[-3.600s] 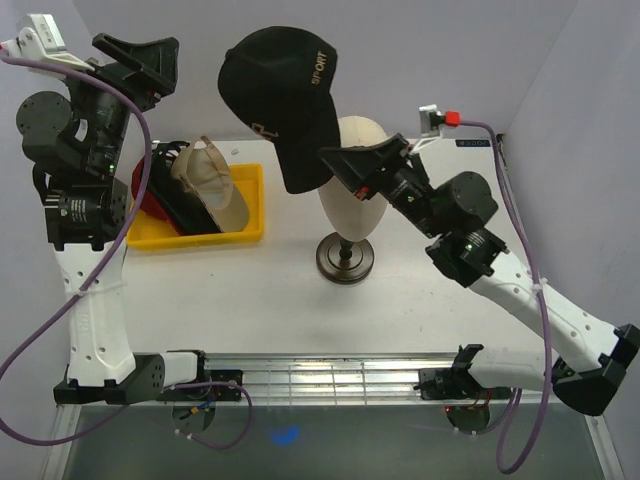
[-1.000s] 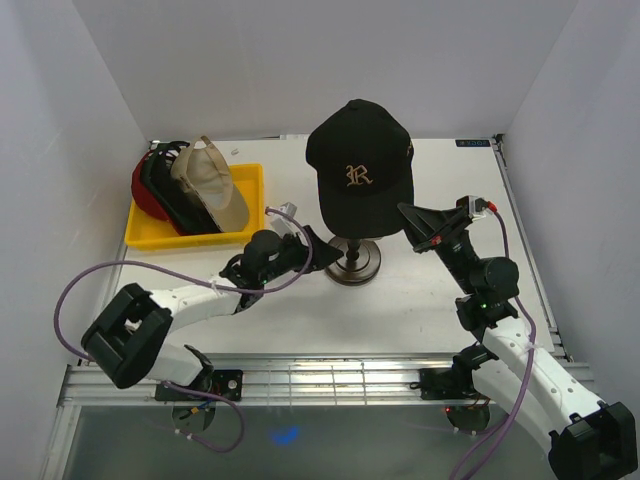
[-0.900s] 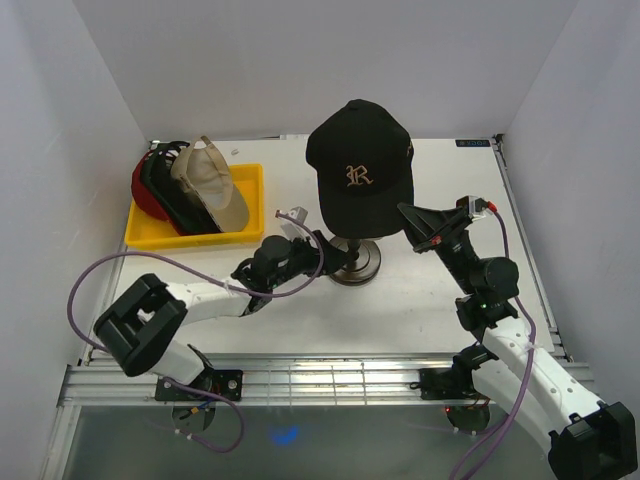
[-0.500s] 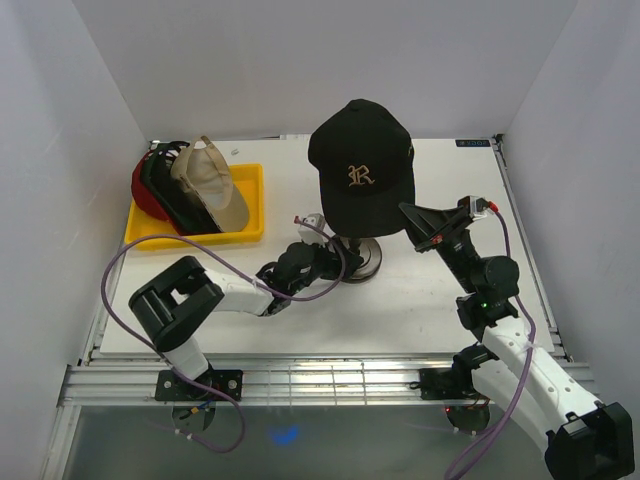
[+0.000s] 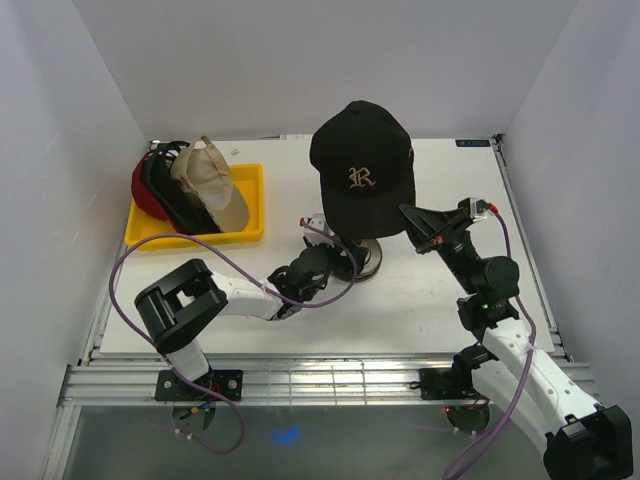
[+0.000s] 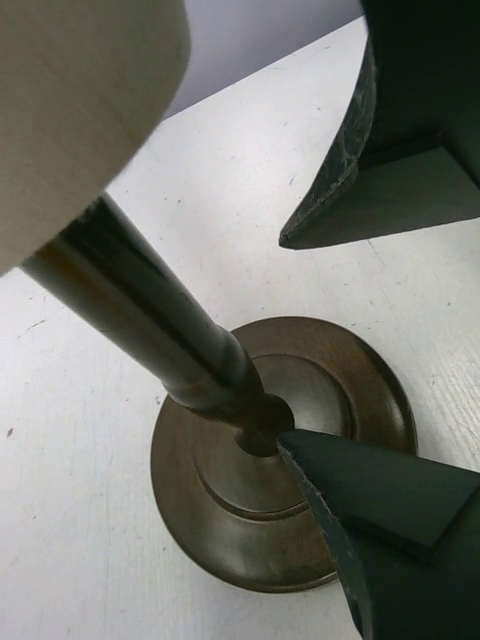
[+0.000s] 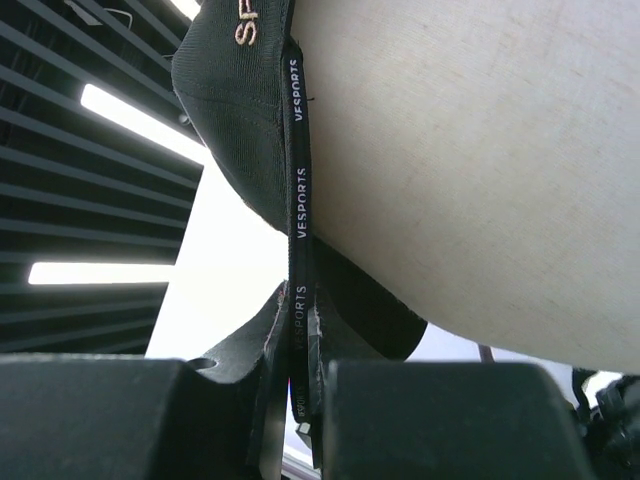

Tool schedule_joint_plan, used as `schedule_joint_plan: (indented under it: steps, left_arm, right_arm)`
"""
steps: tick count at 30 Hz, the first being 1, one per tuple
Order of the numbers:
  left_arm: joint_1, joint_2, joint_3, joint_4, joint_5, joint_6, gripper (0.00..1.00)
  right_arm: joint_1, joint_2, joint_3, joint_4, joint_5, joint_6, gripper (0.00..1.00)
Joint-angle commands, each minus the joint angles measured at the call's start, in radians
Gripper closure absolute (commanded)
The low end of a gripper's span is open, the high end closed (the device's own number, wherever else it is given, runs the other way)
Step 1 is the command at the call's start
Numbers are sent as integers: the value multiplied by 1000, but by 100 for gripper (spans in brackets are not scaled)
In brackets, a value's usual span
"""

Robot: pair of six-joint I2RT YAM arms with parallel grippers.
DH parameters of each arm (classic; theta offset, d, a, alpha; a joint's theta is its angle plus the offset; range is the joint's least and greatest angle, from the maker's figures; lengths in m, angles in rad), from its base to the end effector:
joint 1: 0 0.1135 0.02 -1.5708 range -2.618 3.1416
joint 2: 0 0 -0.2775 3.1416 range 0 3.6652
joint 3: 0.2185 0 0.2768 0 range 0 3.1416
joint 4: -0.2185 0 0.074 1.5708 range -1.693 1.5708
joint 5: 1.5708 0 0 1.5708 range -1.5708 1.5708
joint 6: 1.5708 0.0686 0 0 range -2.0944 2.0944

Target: Stack the hats

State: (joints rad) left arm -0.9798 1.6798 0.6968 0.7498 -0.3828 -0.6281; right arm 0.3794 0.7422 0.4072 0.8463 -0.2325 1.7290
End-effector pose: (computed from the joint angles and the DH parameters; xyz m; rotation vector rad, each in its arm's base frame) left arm 0.2352 -0.3045 0.1660 0.0445 1.8598 -0.7993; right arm 0.1922 0.0936 0.3378 0.6033 1.1646 1.9841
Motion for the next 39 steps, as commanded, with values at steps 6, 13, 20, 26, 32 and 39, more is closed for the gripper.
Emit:
schedule_joint_plan:
  steps: [6,13,20,26,32,39]
  left_arm:
    - [-2,-65,-16,126,-77,5,13]
    - [1,-74,9,154,-84,11,12]
    - [6,-107,9,129,-97,27,12]
    - [13,-286,-62,-86,-169,-19,16]
    - [15,-497,-137,-208,-176,7,34]
    - [21,-646,-100,-366,-166,14,31]
  right_arm:
    - [-36,-47,-53,-217,47,0,92]
    - [-69,-63,-90,-239,18,23,92]
    - [-89,-86,-79,-291,13,-14,83]
    - [-94,-92,-53,-332,15,-95,68]
    - [-97,-102,16,-407,36,-207,43]
    - [-99,-142,133,-561,107,-353,18]
